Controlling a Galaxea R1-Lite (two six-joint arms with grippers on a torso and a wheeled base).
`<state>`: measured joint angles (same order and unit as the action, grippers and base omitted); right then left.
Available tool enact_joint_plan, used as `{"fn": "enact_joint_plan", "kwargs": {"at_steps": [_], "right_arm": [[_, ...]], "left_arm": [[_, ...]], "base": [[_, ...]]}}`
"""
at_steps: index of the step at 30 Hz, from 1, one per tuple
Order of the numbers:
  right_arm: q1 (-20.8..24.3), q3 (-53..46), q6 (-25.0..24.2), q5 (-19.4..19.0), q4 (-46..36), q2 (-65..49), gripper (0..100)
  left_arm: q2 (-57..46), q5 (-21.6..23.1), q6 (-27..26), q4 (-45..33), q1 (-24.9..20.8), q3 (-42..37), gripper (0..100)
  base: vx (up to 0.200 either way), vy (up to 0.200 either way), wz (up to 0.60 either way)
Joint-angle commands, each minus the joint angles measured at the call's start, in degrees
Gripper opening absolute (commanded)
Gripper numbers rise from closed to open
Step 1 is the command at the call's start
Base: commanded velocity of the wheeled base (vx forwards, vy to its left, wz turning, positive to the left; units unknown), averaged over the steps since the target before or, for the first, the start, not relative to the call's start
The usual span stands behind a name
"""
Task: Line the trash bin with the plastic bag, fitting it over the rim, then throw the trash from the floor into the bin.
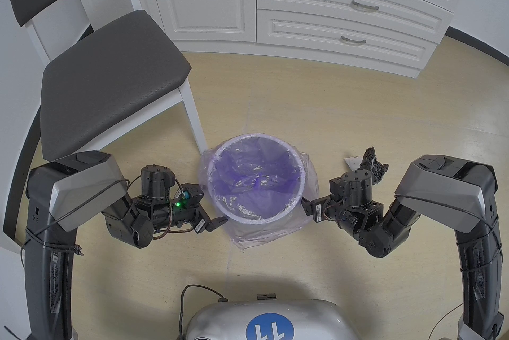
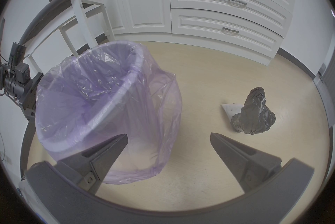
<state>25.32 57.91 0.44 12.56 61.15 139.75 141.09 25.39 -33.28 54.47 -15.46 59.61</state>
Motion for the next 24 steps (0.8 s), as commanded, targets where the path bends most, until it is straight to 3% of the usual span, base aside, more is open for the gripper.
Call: {"fn": "enact_joint_plan", "kwargs": {"at_steps": [1,24], "right_arm": [[-0.01,0.01,0.0,0.01,0.02,0.08,100],[-0.01,0.1,0.0,-0.08,-0.15,0.7,100]], "left_arm": [[1.29,0.01,-0.38,-0.24,-0.27,1.12,0],[7.53,0.01,-0.03,0.73,2.27,4.64,0]], "base": [[0.0,0.0,0.0],[0.0,0.0,0.0]]}}
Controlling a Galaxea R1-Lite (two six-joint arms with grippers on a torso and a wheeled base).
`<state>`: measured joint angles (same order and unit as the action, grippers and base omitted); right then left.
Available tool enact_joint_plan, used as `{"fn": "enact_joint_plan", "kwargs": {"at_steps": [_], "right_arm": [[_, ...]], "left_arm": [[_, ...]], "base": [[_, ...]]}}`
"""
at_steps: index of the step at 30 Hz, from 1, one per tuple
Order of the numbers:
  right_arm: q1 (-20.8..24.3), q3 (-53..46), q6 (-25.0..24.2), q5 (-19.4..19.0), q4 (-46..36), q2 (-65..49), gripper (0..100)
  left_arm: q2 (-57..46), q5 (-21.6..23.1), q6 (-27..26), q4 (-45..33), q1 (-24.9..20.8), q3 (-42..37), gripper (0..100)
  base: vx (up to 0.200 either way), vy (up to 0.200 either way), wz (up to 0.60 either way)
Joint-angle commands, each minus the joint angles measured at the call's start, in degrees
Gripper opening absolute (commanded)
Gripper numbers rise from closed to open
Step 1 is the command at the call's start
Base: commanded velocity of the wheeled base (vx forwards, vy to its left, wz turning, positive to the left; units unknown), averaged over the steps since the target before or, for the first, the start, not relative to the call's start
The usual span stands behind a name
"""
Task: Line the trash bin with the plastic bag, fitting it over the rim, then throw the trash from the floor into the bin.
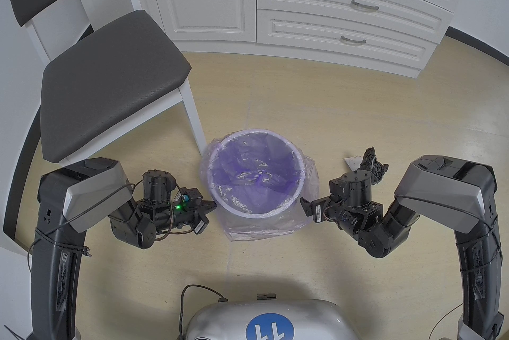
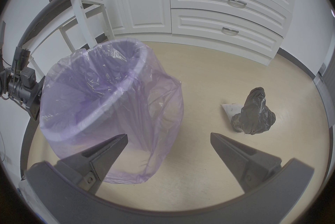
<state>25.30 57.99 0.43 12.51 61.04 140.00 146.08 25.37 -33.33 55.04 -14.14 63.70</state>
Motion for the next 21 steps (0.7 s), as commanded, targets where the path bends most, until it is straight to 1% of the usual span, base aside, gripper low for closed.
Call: {"fn": "enact_joint_plan", "kwargs": {"at_steps": [1,4,5,8,10,11,15,17,18,20,21], "right_arm": [[0.02,0.11,0.01,0.06,-0.04,0.54,100],[0.02,0.11,0.01,-0.03,-0.04,0.54,100],[0.02,0.11,0.01,0.06,-0.04,0.45,100],[0.02,0.02,0.01,-0.03,-0.04,0.28,100],[0.02,0.02,0.01,-0.03,-0.04,0.28,100],[0.1,-0.07,0.01,-0.03,0.05,0.19,100],[0.19,-0.16,0.01,-0.03,0.05,0.01,100],[0.28,-0.25,0.01,-0.03,0.13,-0.16,100],[0.19,-0.25,0.01,-0.03,0.13,-0.16,100],[0.19,-0.33,0.01,-0.03,0.22,-0.16,100],[0.19,-0.33,0.01,-0.03,0.22,-0.16,100]], "left_arm": [[3.07,0.03,-0.25,0.42,1.66,0.46,0],[2.63,0.03,-0.42,2.44,2.72,-1.56,0],[2.02,0.03,-0.6,3.14,3.33,-2.96,100],[-0.71,0.3,-0.86,3.93,4.21,-5.69,100],[-0.71,0.3,-0.86,3.93,4.21,-5.69,100],[-3.08,0.3,-1.21,3.93,4.91,-7.71,100],[-4.75,0.47,-3.15,3.67,5.44,-7.8,100],[-6.16,1.44,-5.34,2.0,5.97,-7.18,100],[-6.33,1.61,-5.61,1.65,5.97,-7.09,100],[-8.09,2.67,-8.51,-4.33,6.06,-4.9,100],[-8.18,2.76,-8.68,-4.85,6.06,-4.81,100]], "base": [[0.0,0.0,0.0],[0.0,0.0,0.0],[0.0,0.0,0.0],[0.0,0.0,0.0],[0.0,0.0,0.0],[0.0,0.0,0.0],[0.0,0.0,0.0],[0.0,0.0,0.0],[0.0,0.0,0.0],[0.0,0.0,0.0],[0.0,0.0,0.0]]}}
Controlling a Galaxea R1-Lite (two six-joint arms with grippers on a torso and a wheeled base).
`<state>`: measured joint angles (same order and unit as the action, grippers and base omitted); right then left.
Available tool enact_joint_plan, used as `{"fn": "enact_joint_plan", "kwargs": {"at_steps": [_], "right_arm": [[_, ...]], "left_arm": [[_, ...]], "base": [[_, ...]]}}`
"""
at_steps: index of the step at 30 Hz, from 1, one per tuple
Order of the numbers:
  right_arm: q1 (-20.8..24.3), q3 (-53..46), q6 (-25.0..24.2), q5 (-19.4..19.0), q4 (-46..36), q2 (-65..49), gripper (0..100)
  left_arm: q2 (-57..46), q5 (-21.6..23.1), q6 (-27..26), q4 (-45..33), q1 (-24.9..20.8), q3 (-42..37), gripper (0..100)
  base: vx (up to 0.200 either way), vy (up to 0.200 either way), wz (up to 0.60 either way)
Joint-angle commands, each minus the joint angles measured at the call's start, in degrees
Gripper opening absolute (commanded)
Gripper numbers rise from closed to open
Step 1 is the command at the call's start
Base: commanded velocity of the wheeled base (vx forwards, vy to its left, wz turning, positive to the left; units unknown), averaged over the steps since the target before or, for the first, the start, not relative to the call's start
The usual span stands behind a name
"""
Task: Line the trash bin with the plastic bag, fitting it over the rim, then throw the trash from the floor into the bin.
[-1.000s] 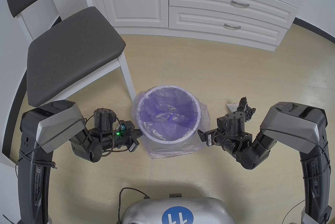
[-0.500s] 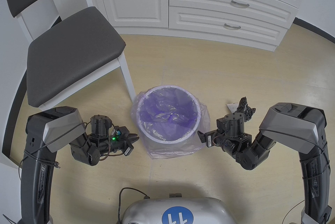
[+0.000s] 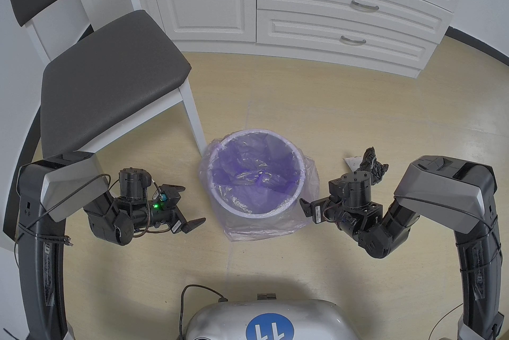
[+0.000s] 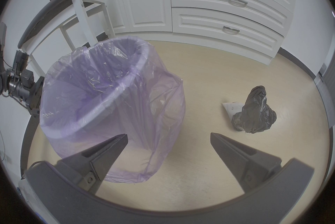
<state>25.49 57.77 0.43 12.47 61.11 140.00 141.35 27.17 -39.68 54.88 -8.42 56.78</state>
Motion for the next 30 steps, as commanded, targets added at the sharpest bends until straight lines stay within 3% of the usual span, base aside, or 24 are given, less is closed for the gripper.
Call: {"fn": "enact_joint_plan", "kwargs": {"at_steps": [1,6,10,30], "right_arm": [[-0.09,-0.29,0.01,0.01,0.32,-0.34,100],[-0.18,-0.73,0.1,-0.43,0.41,-0.95,100],[-0.35,-1.35,0.01,-2.19,0.68,-1.48,100],[-0.35,-1.52,0.01,-2.19,0.68,-1.48,100]], "left_arm": [[-4.86,2.36,-5.23,-10.85,0.43,4.48,100],[-7.14,6.4,-8.31,-21.84,0.16,9.75,100],[-6.0,6.49,-8.57,-22.71,-0.19,13.0,100],[-1.87,7.98,-8.75,-22.98,-3.62,16.43,100]], "base": [[0.0,0.0,0.0],[0.0,0.0,0.0],[0.0,0.0,0.0],[0.0,0.0,0.0]]}}
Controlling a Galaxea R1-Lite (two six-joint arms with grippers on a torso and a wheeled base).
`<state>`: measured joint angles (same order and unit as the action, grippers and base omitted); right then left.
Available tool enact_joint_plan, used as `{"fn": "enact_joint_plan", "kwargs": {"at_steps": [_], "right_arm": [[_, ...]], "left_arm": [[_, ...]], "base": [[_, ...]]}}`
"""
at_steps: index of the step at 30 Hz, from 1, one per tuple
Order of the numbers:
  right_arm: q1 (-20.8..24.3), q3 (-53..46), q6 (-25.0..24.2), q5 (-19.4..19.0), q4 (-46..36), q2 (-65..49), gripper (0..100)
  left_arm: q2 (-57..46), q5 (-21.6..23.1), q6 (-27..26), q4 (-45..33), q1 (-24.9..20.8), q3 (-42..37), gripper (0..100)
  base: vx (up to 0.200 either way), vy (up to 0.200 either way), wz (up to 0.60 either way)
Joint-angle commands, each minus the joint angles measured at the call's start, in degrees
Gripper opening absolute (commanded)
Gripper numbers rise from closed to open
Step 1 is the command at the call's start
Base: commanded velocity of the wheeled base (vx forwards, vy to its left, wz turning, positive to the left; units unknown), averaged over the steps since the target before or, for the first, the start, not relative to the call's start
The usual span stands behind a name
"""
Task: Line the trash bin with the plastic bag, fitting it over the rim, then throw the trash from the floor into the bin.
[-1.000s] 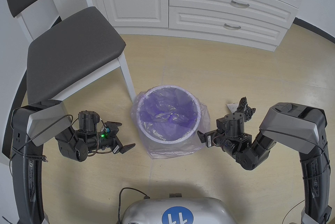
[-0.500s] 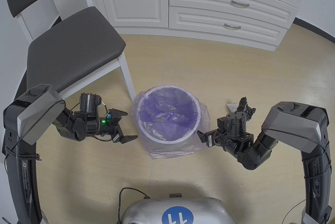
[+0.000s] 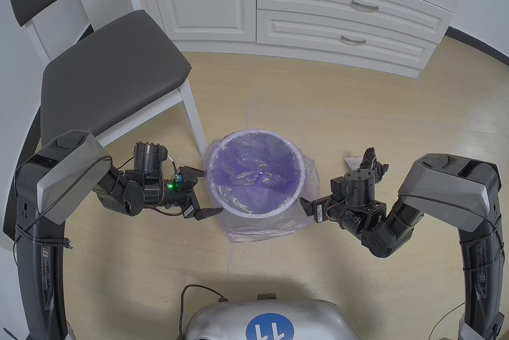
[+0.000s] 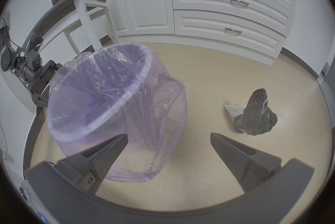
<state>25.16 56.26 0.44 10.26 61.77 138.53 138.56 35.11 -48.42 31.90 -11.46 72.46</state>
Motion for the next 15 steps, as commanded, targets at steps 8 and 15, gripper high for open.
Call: {"fn": "enact_joint_plan", "kwargs": {"at_steps": [8,15], "right_arm": [[-0.02,-0.1,0.09,0.02,0.02,-0.02,100],[0.06,-0.1,0.09,0.02,0.02,0.16,100]], "left_arm": [[1.19,0.05,-0.01,0.09,-0.14,0.75,0],[3.21,0.31,0.52,0.79,0.21,0.31,0]], "base": [[0.0,0.0,0.0],[0.0,0.0,0.0]]}}
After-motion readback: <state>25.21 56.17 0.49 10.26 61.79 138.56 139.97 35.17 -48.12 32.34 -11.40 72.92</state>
